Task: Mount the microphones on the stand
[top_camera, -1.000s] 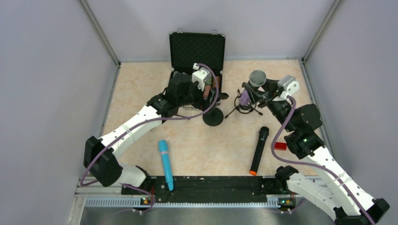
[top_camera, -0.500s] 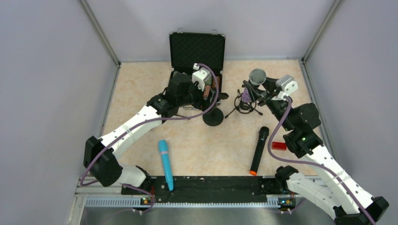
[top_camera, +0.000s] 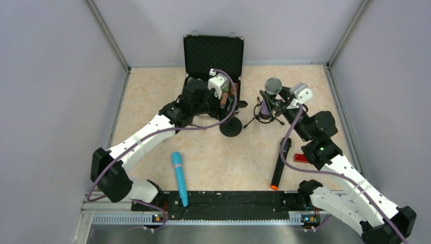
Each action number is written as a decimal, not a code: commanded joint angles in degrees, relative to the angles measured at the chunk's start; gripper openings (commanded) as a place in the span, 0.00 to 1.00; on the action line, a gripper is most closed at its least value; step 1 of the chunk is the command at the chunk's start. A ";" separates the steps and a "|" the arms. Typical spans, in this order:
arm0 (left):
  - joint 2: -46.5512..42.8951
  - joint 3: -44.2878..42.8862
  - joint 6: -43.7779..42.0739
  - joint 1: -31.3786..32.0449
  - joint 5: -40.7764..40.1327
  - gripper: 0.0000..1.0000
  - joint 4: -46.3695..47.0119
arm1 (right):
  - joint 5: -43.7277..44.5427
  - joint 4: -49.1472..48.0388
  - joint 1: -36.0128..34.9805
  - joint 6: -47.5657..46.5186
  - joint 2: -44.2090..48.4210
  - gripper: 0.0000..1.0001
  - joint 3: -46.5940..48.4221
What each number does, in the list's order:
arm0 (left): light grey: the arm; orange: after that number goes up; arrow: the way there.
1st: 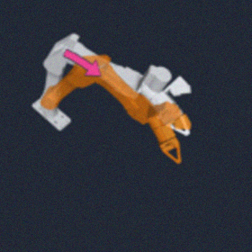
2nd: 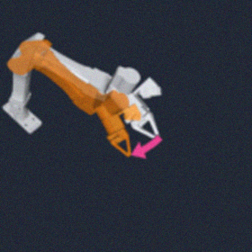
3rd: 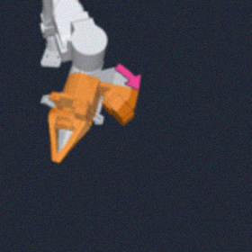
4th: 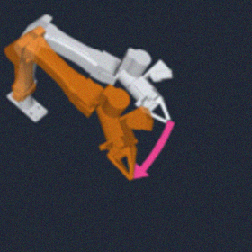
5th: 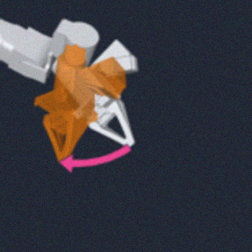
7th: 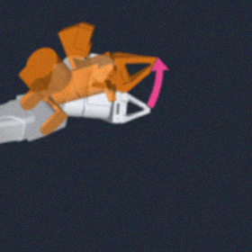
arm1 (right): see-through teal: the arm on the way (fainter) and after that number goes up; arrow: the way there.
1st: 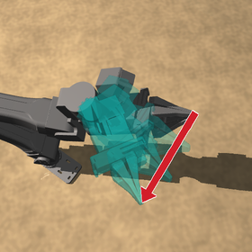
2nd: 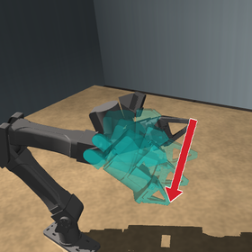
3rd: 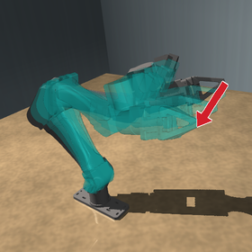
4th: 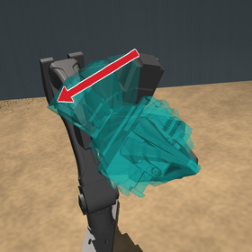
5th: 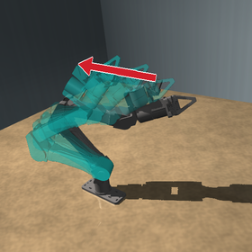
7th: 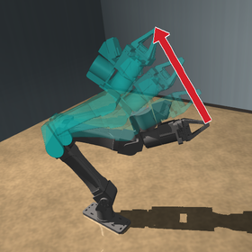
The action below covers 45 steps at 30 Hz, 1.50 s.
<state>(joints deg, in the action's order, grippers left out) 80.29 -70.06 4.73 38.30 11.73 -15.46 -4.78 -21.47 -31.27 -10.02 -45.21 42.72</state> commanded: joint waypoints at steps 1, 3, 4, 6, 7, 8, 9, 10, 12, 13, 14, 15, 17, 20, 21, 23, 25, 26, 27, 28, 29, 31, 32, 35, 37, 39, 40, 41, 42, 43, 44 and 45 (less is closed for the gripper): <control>0.40 0.13 -0.39 -0.04 0.37 0.96 2.29 | 1.57 -6.09 0.43 -0.44 0.01 0.00 -0.18; 0.67 0.15 -0.22 -0.01 0.70 0.96 2.28 | 2.44 -6.33 0.40 -0.44 -0.05 0.00 -0.71; 0.80 0.12 -0.12 0.03 0.87 0.96 2.24 | 2.69 -6.34 0.39 -0.44 -0.10 0.00 -0.91; 0.92 0.16 -0.07 0.02 1.08 0.96 2.32 | 2.93 -6.63 0.42 -0.44 -0.14 0.00 -1.43; 0.96 0.17 -0.06 0.02 1.15 0.96 2.38 | 2.99 -6.64 0.36 -0.44 -0.14 0.00 -1.59; 0.91 0.22 -0.02 0.09 1.11 0.96 2.32 | 3.02 -6.66 0.40 -0.44 -0.16 0.00 -1.71; 0.92 0.19 -0.02 0.07 1.15 0.96 2.36 | 3.28 -6.77 0.41 -0.44 -0.24 0.00 -1.76; 0.92 0.26 -0.02 0.10 1.14 0.96 2.37 | 3.41 -6.78 0.42 -0.44 -0.25 0.00 -1.76; 0.96 0.23 -0.07 0.03 1.18 0.96 2.46 | 3.57 -6.91 0.39 -0.64 -0.47 0.00 -1.76; 1.00 0.22 -0.05 0.05 1.13 0.96 2.43 | 3.71 -7.11 0.41 -0.82 -0.69 0.00 -1.83; 1.01 0.28 -0.06 0.02 1.23 0.96 2.45 | 3.78 -7.16 0.42 -0.94 -0.76 0.00 -1.85; 1.13 0.30 -0.03 0.03 1.32 0.96 2.46 | 3.80 -7.36 0.42 -1.03 -0.95 0.00 -1.85; 1.17 0.23 -0.14 0.04 1.32 0.96 2.43 | 3.49 -7.70 0.41 -1.05 -1.18 0.00 -1.72; 1.24 0.42 -0.19 0.08 1.15 0.96 2.37 | 2.83 -8.45 0.41 -0.96 -1.50 0.00 -1.60; 1.21 0.38 -0.24 0.16 1.24 0.96 2.37 | 2.83 -8.65 0.42 -0.96 -1.59 0.00 -1.52; 1.25 0.51 -0.88 0.19 2.18 0.96 2.48 | 2.86 -8.98 0.42 -1.01 -1.65 0.00 -1.37; 1.28 0.90 -1.11 0.30 3.60 0.96 3.12 | 2.94 -9.00 0.42 -1.25 -1.79 0.00 -1.16; 1.31 1.04 -0.88 0.28 4.05 0.96 3.41 | 2.96 -8.77 0.42 -1.49 -1.91 0.00 -1.04; 1.43 1.14 -0.69 0.28 4.40 0.96 3.64 | 3.03 -8.45 0.42 -1.71 -1.91 0.00 -0.90; 1.58 1.15 -0.58 0.28 4.81 0.96 3.70 | 3.21 -8.11 0.42 -1.87 -1.95 0.00 -0.77; 1.68 1.10 -0.47 0.28 5.11 0.96 3.74 | 3.38 -7.99 0.37 -1.92 -1.84 0.00 -0.71; 1.77 1.11 -0.44 0.29 5.31 0.96 3.67 | 3.88 -8.15 0.42 -2.01 -1.64 0.00 -0.91; 1.80 1.13 -0.43 0.28 5.32 0.96 3.68 | 4.16 -8.29 0.42 -2.02 -1.62 0.00 -1.07; 1.71 1.07 -0.55 0.28 5.02 0.96 3.69 | 4.42 -8.45 0.42 -2.10 -1.83 0.00 -1.28; 1.55 1.07 -0.59 0.38 5.23 0.96 3.64 | 4.59 -8.64 0.42 -2.14 -1.90 0.00 -1.51; 1.36 1.28 -0.79 0.37 5.77 0.96 3.88 | 4.60 -8.84 0.37 -2.54 -2.03 0.00 -1.74; 1.36 1.39 -0.84 0.37 5.88 0.96 3.97 | 4.60 -8.80 0.41 -2.83 -2.13 0.00 -1.80; 1.36 1.44 -0.93 0.40 6.12 0.96 4.06 | 4.60 -8.86 0.42 -3.11 -2.32 0.00 -1.88; 1.31 1.54 -1.02 0.42 6.34 0.96 4.15 | 5.26 -9.09 0.42 -3.38 -2.52 0.00 -2.00; 1.33 1.63 -1.06 0.37 6.42 0.96 4.32 | 5.96 -9.33 0.41 -3.56 -2.71 0.00 -2.13; 1.34 1.57 -1.10 0.41 6.52 0.96 4.33 | 6.09 -9.66 0.37 -3.60 -3.06 0.00 -2.32; 1.36 1.52 -1.09 0.37 6.55 0.96 4.30 | 6.02 -9.98 0.39 -3.60 -3.31 0.00 -2.44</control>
<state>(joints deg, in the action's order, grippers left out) 82.02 -68.93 4.43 38.44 16.80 -14.46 -0.16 -25.43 -31.27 -12.32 -47.97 40.05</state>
